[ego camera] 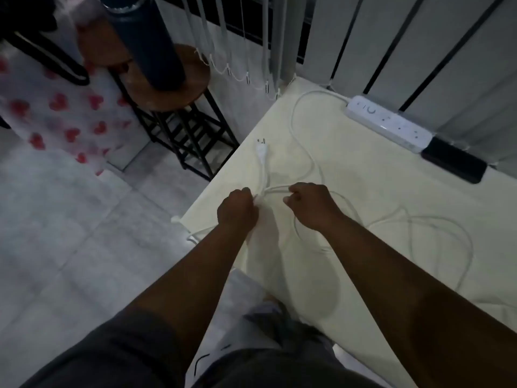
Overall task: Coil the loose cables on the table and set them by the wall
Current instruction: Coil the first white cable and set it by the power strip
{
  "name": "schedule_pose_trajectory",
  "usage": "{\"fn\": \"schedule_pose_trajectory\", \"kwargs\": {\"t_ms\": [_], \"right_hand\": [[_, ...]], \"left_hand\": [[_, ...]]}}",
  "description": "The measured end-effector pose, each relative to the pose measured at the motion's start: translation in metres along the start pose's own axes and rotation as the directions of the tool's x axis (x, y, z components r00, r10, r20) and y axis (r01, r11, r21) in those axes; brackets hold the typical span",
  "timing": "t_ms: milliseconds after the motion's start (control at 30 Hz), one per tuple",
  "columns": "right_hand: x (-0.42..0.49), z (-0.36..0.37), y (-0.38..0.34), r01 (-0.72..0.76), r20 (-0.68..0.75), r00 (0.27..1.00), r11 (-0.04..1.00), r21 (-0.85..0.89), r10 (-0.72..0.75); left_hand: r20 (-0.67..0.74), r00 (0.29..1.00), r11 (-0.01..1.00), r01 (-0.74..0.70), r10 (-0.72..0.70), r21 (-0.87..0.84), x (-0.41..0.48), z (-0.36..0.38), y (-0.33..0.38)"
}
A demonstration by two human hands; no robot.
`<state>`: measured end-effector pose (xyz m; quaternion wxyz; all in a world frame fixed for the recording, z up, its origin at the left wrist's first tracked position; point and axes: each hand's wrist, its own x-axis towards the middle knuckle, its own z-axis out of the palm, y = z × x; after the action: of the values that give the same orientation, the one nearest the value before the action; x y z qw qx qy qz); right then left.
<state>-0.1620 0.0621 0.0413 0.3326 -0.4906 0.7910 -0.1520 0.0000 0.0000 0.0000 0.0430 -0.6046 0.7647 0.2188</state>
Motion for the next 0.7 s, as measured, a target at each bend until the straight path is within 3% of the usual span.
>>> {"fn": "schedule_pose_trajectory", "kwargs": {"t_ms": [200,300,400,467,600,700], "right_hand": [[0.014,0.030,-0.016,-0.145,0.118,0.985,0.975,0.166,0.126],[0.013,0.033,-0.024,-0.287,0.195,0.956,0.834,0.472,0.218],[0.004,0.028,-0.033,-0.329,0.211,0.944,0.713,0.619,0.253],[-0.010,0.024,-0.037,-0.283,0.166,0.959,0.718,0.636,0.230],[-0.044,0.008,-0.040,-0.113,-0.027,0.986,0.787,0.606,0.162],[-0.072,0.002,-0.045,-0.041,-0.016,0.998,0.761,0.648,0.067]], "left_hand": [[-0.024,0.996,0.990,-0.085,0.083,-0.112,-0.004,-0.001,-0.012],[0.011,0.973,0.933,-0.219,0.232,-0.287,-0.018,-0.010,-0.011],[0.003,0.927,0.832,-0.335,0.375,-0.442,-0.038,-0.022,-0.005],[0.059,0.940,0.774,-0.241,0.337,-0.586,-0.047,-0.032,-0.008],[0.204,0.979,0.595,0.151,0.022,-0.789,-0.047,-0.053,-0.002],[0.369,0.926,0.476,0.290,0.080,-0.830,-0.040,-0.069,0.025]]}}
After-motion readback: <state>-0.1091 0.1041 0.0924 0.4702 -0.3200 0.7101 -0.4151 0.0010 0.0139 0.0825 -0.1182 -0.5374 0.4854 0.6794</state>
